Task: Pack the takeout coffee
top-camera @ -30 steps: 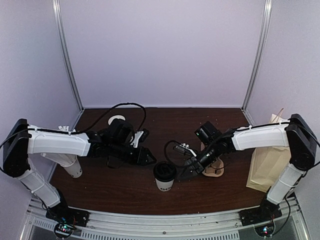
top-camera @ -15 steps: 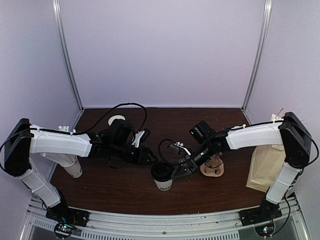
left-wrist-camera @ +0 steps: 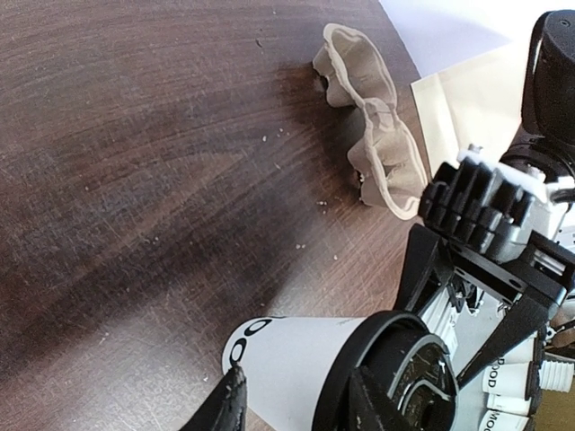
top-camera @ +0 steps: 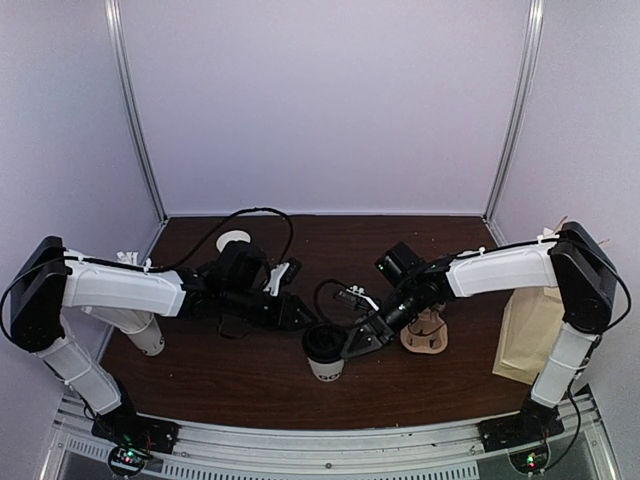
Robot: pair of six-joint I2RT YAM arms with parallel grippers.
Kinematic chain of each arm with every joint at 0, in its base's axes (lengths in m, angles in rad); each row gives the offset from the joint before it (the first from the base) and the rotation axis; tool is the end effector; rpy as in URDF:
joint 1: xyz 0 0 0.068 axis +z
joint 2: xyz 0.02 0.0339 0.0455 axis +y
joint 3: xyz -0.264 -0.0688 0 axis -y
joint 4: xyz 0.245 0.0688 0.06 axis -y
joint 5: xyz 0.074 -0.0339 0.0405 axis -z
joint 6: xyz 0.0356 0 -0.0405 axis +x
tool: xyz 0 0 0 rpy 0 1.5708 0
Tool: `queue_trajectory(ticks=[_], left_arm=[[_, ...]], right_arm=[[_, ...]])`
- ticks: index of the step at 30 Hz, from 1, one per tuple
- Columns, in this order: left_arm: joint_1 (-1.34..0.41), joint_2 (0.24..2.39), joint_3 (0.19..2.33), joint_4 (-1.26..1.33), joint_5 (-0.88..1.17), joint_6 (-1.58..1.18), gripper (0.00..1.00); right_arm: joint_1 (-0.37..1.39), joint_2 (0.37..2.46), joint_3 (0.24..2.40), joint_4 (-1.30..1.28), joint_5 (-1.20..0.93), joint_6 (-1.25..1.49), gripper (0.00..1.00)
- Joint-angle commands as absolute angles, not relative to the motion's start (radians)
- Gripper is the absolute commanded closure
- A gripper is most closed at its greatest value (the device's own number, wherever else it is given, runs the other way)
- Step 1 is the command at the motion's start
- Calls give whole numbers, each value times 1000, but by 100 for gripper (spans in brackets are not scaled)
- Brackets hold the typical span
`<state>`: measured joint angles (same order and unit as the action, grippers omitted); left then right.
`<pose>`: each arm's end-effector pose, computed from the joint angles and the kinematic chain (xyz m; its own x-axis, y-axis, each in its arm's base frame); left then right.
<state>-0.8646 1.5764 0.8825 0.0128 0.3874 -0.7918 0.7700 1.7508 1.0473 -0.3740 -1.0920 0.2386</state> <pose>0.2048 -0.2608 0.1996 -0.9239 0.0679 -0.3765 0.3380 0.6062 -0.7200 0.2190 0.2564 0.1809 -0.7615 -0.5867 -0.2754 -0.4554 0.1820 0.8715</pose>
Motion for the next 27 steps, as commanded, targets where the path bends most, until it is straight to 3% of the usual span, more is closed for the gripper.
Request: queue_trajectory(ticks=[1, 21, 27], left_arm=[[-860, 1597, 848, 51, 401, -811, 61], [-861, 1633, 623, 106, 327, -913, 78], [-864, 1620, 692, 58, 305, -860, 78]], right_arm=[[762, 1807, 1071, -423, -1022, 224, 50], [716, 1944, 1097, -546, -822, 197, 54], [711, 1911, 1149, -574, -857, 141, 53]])
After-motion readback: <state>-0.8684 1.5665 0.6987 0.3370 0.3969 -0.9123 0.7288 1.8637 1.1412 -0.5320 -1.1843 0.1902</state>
